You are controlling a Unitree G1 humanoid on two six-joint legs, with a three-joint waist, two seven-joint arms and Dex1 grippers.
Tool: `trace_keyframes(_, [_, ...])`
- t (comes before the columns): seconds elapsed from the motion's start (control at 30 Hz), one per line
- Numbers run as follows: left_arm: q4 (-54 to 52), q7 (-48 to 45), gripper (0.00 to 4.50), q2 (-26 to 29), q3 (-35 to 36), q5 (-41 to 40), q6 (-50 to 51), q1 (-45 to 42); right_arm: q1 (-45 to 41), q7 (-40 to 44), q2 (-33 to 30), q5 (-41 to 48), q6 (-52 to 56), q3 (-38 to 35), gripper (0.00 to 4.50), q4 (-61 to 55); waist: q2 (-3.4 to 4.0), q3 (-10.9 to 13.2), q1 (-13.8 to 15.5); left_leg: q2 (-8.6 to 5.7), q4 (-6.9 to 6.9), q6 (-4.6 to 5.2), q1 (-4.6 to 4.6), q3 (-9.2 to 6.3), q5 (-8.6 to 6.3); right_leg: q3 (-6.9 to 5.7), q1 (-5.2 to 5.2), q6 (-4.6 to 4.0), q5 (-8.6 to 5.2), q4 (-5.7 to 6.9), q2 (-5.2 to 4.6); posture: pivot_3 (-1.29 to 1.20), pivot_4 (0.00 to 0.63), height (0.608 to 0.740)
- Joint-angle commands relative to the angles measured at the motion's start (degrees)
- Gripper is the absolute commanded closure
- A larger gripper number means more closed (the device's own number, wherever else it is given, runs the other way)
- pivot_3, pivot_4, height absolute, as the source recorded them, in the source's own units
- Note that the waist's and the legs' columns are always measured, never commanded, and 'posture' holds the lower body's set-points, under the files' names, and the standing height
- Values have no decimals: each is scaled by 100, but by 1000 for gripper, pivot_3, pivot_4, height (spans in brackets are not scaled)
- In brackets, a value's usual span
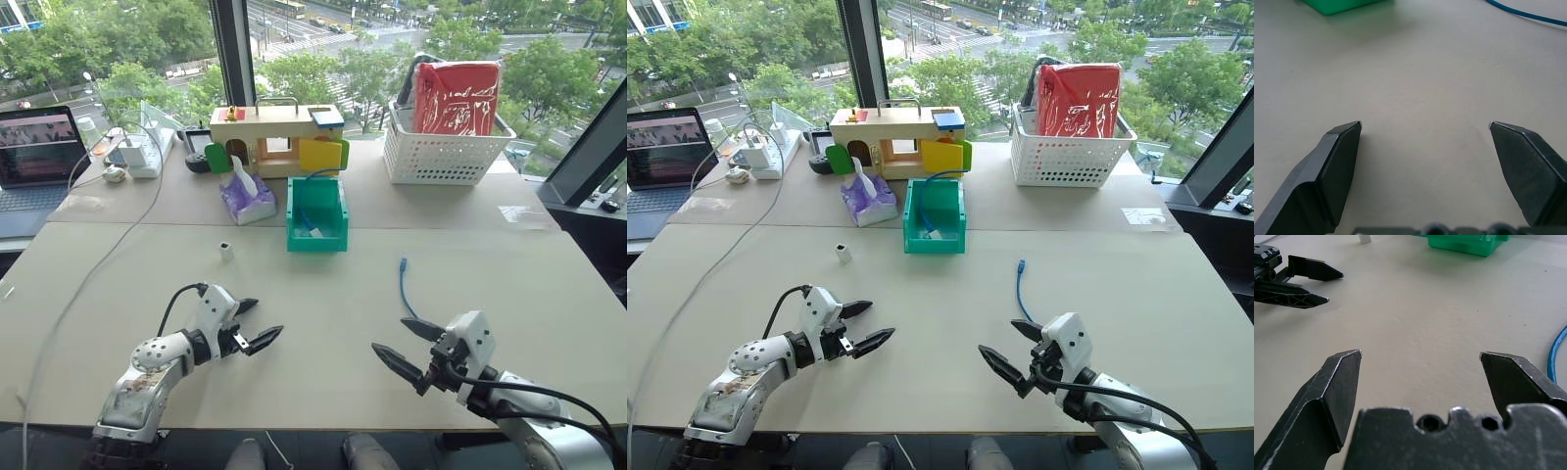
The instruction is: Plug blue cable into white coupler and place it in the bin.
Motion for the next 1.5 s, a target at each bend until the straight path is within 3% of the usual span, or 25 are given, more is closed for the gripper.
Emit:
trace_keyframes(0.03, [-30,-109,0,74,-86,-73,116,-4,-236,-203,-4,106,97,-106,17,-201,0,0,-1,0,0,0,0,0,0,0,0,0,0,0,0,0,150,732])
trace_keyframes(0.13, [93,-239,0,127,-10,-138,53,-236,-1210,-950,17,278,1089,-292,17,-159,0,0,-35,0,0,0,2,0,0,1,-1,-1,1,1,1,0,150,732])
trace_keyframes(0.2, [122,-265,0,121,5,-170,79,-340,-1702,-1196,-161,49,1506,-201,17,0,0,0,-24,-2,2,-6,0,0,8,7,-7,-2,6,3,1,0,150,732])
trace_keyframes(0.33, [173,-239,0,86,-51,-146,80,-454,-3080,-2366,96,-561,2585,-4,17,1060,-5,-1,0,-2,1,-4,-5,-1,10,6,-8,-3,3,0,2,0,150,732])
trace_keyframes(0.53, [233,-176,0,144,6,-62,-33,-390,-4202,-2774,580,-694,2939,-153,17,2417,-5,-2,-7,-3,-21,-3,-12,-1,9,6,-15,-42,24,-11,0,0,150,732])
trace_keyframes(1.0, [161,21,0,86,89,-65,-181,-162,-4683,-2557,839,-1260,2505,418,17,3849,-5,-2,-52,-3,-24,-3,-3,-1,9,5,-9,-43,26,-9,1,0,150,732])
trace_keyframes(1.1, [211,-14,0,100,53,-14,-262,-170,-4775,-2481,942,-1373,1992,433,755,4280,-5,-3,-107,-3,-23,-3,2,-1,10,6,-5,-42,26,-6,1,0,150,732])
trace_keyframes(1.27, [319,11,0,31,122,-60,-341,-221,-4880,-2040,958,-1337,1368,370,2402,4734,-5,-3,-200,-3,-19,-2,6,-1,11,6,-2,-38,26,-2,2,0,150,732])
trace_keyframes(1.43, [445,-3,0,-80,222,-186,-356,-268,-4692,-125,402,-1065,675,905,4228,3927,-4,-2,-230,-3,-21,-1,0,-2,11,6,-8,-40,26,2,2,0,150,732])
trace_keyframes(1.5, [455,-13,0,-112,192,-196,-359,-292,-4658,593,98,-958,642,1178,4428,3541,-3,-1,-223,-3,-21,-1,-4,-2,11,5,-9,-39,26,-2,1,0,150,732])
